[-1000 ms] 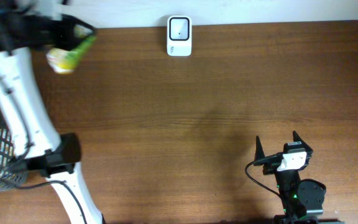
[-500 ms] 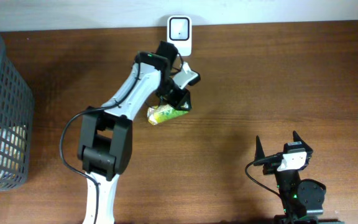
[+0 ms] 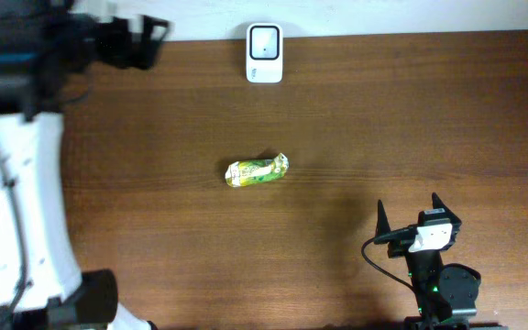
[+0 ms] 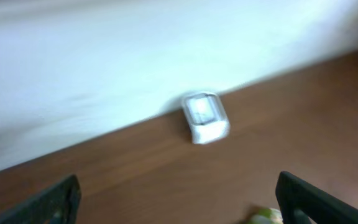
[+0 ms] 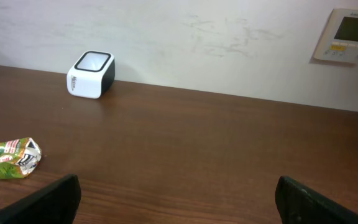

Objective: Scan the item barcode
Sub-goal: 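Reach the left gripper into the basket and grasp a large white-yellow bag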

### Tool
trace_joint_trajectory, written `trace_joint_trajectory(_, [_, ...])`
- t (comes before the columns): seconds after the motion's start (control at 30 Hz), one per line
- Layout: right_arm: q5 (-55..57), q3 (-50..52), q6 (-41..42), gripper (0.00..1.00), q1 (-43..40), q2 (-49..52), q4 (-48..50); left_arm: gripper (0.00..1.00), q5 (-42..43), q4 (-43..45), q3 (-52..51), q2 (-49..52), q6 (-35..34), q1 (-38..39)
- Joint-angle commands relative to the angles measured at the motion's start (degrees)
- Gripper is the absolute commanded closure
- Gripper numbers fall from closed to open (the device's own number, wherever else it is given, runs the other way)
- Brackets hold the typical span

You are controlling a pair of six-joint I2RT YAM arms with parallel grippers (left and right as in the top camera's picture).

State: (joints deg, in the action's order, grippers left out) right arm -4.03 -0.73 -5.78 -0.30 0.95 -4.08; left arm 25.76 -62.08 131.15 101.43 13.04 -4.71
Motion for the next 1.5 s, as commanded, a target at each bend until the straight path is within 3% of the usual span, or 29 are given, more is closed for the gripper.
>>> trace_joint_trajectory(0.0, [-0.28, 0.42, 0.22, 0.01, -0.09, -0.22, -0.07, 0.14, -8.81, -3.54, -0.24, -1.11, -6.54, -11.91])
trace_joint_trajectory(0.13, [-0.28, 0.42, 0.24, 0.01, -0.09, -0.22, -0.07, 0.16, -26.25, -13.60, -0.66, -1.05, -26.03, -26.82])
trace_joint_trajectory(0.2, [-0.28, 0.42, 0.22, 0.01, -0.09, -0.22, -0.07, 0.15, -28.65, -16.48, -1.01, -1.05, -29.83, -32.94])
trace_joint_trajectory(0.33, [-0.28, 0.42, 0.22, 0.01, -0.09, -0.22, -0.07, 0.13, -28.79, -15.72, -9.35, -1.05, -29.97, -40.13])
trace_joint_trajectory(0.53, [-0.28, 0.42, 0.22, 0.01, -0.09, -0.22, -0.07, 0.12, -28.52, -1.99, -34.67, -1.05, -29.00, -47.80])
trace_joint_trajectory(0.57, [-0.28, 0.42, 0.22, 0.01, -0.09, -0.22, -0.07, 0.10, -24.96, 6.69, -44.22, -1.05, -19.74, -48.63])
trace_joint_trajectory(0.7, [-0.28, 0.42, 0.24, 0.01, -0.09, -0.22, -0.07, 0.11, -23.43, 14.01, -52.02, -1.05, -17.22, -48.61])
trace_joint_trajectory(0.83, [-0.28, 0.42, 0.24, 0.01, -0.09, -0.22, -0.07, 0.24, -23.61, 19.08, -56.50, -0.81, -12.94, -48.63])
trace_joint_trajectory(1.1, [-0.28, 0.42, 0.24, 0.01, -0.09, -0.22, -0.07, 0.21, -24.70, 19.96, -57.11, 6.58, -12.94, -48.63])
trace_joint_trajectory(1.13, [-0.28, 0.42, 0.24, 0.01, -0.09, -0.22, -0.07, 0.29, -24.68, 19.96, -57.11, 7.43, -12.94, -48.61])
trace_joint_trajectory(1.17, [-0.28, 0.42, 0.22, 0.01, -0.09, -0.22, -0.07, 0.57, -24.65, 19.98, -57.11, 7.82, -12.96, -48.61])
trace_joint_trajectory(1.2, [-0.28, 0.42, 0.24, 0.01, -0.09, -0.22, -0.07, 0.76, -24.68, 20.11, -57.09, 7.85, -12.96, -48.61])
trace_joint_trajectory(1.23, [-0.28, 0.42, 0.22, 0.01, -0.09, -0.22, -0.07, 0.88, -24.68, 20.50, -57.00, 7.85, -12.96, -48.63])
trace_joint_trajectory(1.33, [-0.28, 0.42, 0.22, 0.01, -0.09, -0.22, -0.07, 1.00, -24.44, 20.26, -55.28, 7.85, -12.98, -48.61])
trace_joint_trajectory(1.47, [-0.28, 0.42, 0.24, 0.01, -0.09, -0.22, -0.07, 1.00, -21.92, 12.17, -42.10, 7.58, -12.98, -48.61])
